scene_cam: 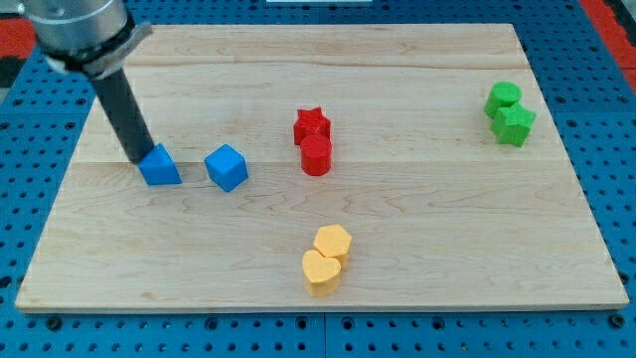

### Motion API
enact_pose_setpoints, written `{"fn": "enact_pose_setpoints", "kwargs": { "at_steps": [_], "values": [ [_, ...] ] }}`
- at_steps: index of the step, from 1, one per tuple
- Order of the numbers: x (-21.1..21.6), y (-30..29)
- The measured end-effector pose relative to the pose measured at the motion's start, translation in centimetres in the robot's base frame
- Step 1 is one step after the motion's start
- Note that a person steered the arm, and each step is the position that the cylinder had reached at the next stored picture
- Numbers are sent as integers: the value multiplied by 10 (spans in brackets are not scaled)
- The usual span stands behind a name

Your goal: Push the blue triangle slightly down

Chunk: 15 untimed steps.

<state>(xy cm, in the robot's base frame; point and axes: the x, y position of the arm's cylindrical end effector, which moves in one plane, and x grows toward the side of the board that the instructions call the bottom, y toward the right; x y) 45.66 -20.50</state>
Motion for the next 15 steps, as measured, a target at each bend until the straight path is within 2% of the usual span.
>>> {"fn": "enact_pose_setpoints", "kwargs": {
  "at_steps": [2,4,5,6,7,9,10,11,12,14,15],
  "values": [
    [62,-2],
    [46,-60],
    [25,-66],
    [-16,-47],
    [-29,-57],
    [-27,-43],
    [-27,-8],
    [0,31],
    [38,44],
    [68,37],
    [92,7]
  ]
}}
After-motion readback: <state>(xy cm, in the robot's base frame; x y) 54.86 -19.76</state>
